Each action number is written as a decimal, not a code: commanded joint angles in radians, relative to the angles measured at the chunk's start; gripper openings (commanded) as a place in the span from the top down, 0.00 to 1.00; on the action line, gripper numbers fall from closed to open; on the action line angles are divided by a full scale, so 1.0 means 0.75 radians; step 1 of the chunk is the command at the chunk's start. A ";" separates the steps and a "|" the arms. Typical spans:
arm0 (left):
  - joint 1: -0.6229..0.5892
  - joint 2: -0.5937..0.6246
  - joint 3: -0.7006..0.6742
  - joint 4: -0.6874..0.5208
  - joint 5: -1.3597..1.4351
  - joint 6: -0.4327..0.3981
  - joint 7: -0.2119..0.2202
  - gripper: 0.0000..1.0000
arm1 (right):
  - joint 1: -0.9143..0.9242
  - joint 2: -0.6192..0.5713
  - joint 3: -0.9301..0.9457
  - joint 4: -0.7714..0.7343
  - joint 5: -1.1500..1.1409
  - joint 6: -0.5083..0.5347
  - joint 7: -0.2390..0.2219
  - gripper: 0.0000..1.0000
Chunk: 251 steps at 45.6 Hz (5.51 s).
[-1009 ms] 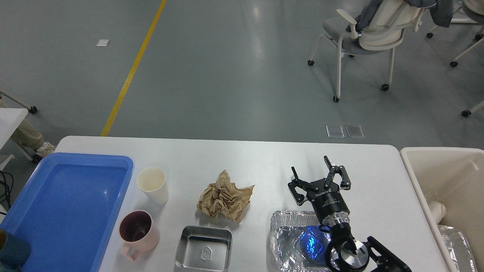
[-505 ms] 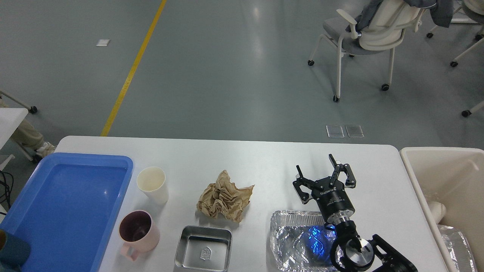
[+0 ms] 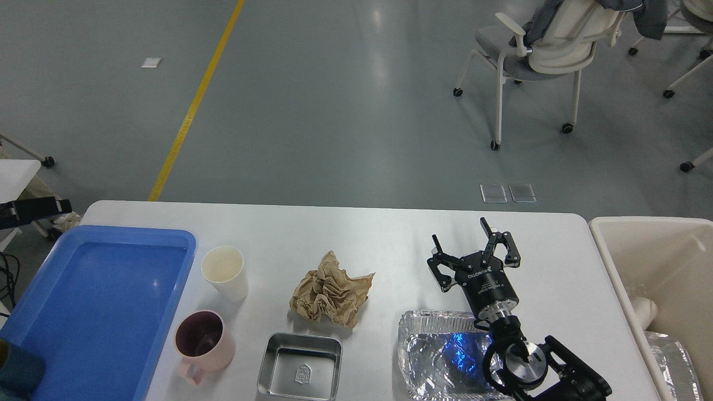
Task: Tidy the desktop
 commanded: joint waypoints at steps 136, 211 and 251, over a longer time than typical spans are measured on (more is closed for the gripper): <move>-0.164 0.026 0.825 -0.662 0.523 0.562 -0.121 0.98 | -0.022 0.036 -0.012 0.029 -0.009 0.006 -0.002 0.00; -0.162 0.579 0.972 -0.401 0.565 0.905 -0.213 0.95 | -0.049 0.029 -0.012 0.039 -0.009 0.006 -0.002 0.00; 0.026 0.186 0.985 -0.178 0.531 0.920 -0.209 0.78 | -0.049 0.025 -0.012 0.037 -0.009 0.006 -0.002 0.00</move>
